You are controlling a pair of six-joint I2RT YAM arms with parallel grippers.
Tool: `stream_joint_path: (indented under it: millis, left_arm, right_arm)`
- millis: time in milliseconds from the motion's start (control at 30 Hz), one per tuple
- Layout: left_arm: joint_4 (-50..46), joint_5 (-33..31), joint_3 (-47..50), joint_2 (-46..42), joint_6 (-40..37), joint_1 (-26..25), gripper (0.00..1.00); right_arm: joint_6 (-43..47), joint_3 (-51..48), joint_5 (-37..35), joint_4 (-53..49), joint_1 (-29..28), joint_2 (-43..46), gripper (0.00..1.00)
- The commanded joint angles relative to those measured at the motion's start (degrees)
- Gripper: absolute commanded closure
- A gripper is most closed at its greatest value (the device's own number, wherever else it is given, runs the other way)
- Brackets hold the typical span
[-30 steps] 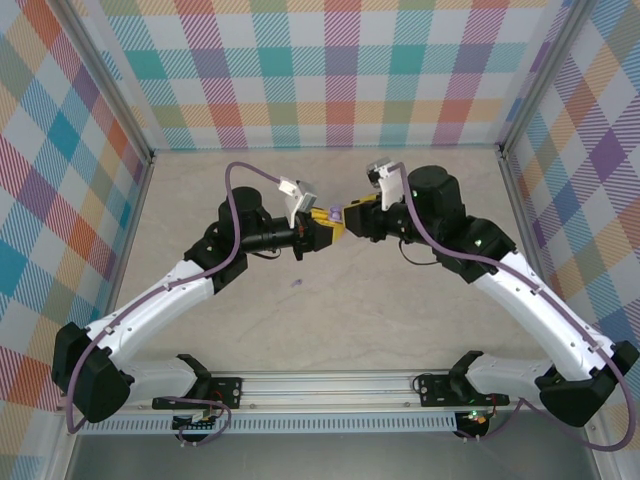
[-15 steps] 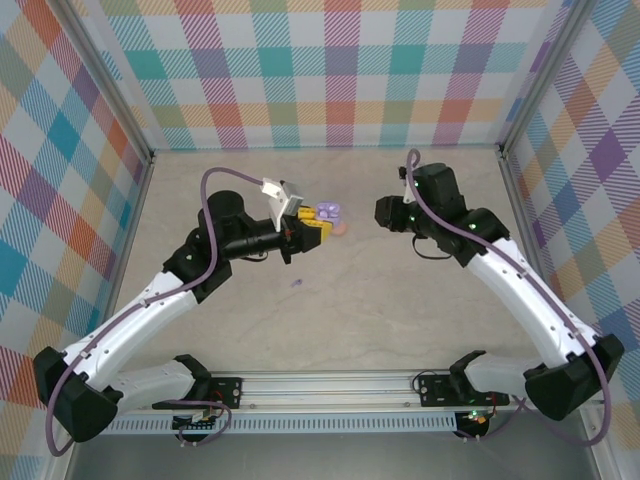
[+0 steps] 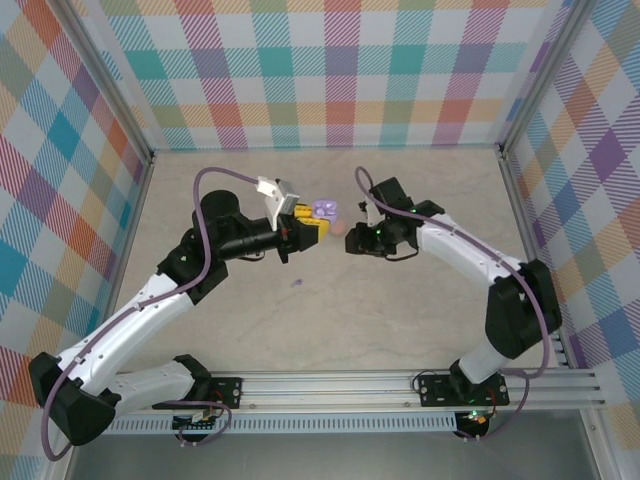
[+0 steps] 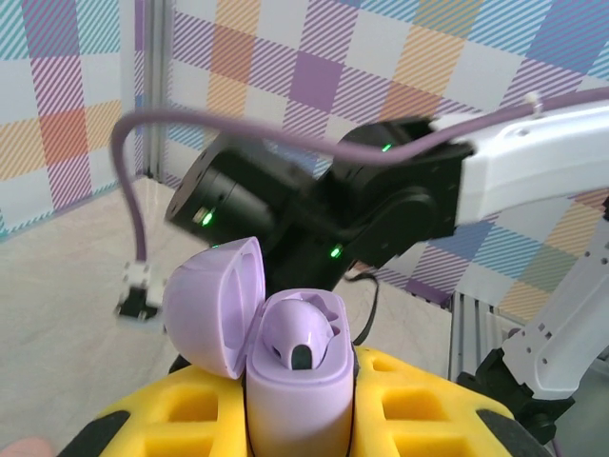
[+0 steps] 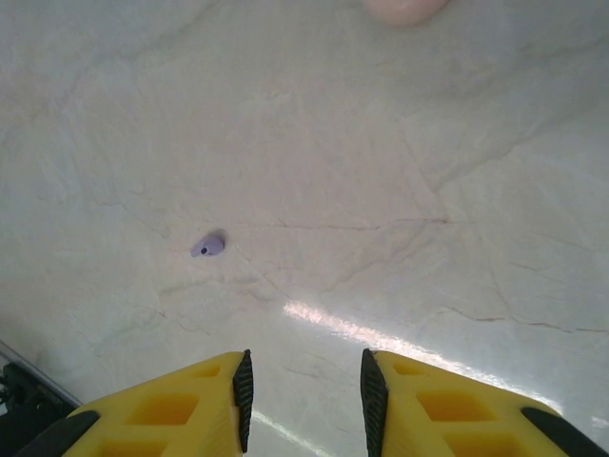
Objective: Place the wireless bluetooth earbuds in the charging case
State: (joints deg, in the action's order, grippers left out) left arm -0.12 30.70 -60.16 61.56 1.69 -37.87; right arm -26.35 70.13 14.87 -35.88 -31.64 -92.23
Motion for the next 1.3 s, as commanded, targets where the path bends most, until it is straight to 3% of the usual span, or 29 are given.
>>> stream_joint_path:
  millis: [0,533,1267]
  left_arm:
    - [0.12,-0.62,-2.21,-1.57,-0.64,-0.59,0.85]
    - [2.17,0.07,-1.35,-2.31,0.41,-0.62,0.85]
    - [1.75,0.73,-1.74,-1.57,0.25,-0.63,0.85]
  right_arm:
    - [1.13,2.36,5.01,0.29,-2.55,-4.41,0.62]
    - [1.56,17.08,8.64,-1.65,-11.30,-25.07,0.60]
    - [2.63,32.73,-6.08,-15.57,-18.48,-37.14,0.60]
